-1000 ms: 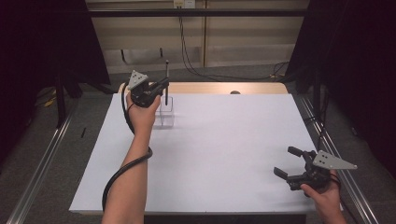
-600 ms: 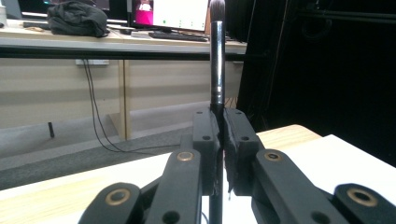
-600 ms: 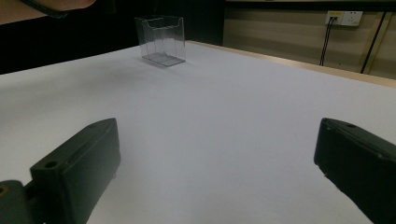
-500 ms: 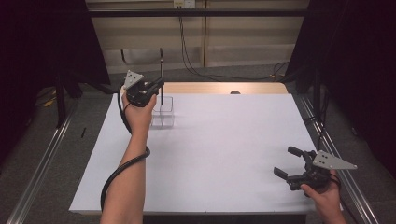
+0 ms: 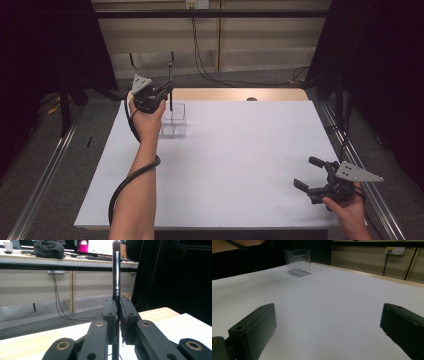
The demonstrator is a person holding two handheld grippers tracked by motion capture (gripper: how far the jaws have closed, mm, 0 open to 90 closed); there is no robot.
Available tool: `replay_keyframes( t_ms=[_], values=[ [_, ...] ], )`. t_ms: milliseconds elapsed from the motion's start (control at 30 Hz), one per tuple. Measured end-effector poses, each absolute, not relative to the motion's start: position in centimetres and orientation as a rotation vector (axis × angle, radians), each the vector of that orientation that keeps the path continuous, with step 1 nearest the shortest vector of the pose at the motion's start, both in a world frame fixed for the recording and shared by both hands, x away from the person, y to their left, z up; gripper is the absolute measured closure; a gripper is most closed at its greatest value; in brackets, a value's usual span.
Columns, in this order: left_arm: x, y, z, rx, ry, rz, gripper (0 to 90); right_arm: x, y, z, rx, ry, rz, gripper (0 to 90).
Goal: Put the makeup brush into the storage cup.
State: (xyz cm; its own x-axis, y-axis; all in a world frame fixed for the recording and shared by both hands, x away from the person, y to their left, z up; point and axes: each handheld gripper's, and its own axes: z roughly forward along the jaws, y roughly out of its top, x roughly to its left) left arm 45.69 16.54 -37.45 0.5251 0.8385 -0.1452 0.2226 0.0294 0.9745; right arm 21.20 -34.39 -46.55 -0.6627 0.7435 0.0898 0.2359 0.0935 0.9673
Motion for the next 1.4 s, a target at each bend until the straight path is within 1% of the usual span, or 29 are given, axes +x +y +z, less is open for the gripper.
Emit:
replay_keyframes(
  t_ms=[1067,1400],
  values=[
    [46.7,18.0,-38.0,1.475,1.021,0.648,84.2,21.1,-34.6,-46.4,0.961,1.945,1.594,0.1],
    [46.7,18.1,-38.2,1.496,1.024,0.666,84.2,21.1,-34.6,-46.5,0.955,1.95,1.592,0.0]
  ],
)
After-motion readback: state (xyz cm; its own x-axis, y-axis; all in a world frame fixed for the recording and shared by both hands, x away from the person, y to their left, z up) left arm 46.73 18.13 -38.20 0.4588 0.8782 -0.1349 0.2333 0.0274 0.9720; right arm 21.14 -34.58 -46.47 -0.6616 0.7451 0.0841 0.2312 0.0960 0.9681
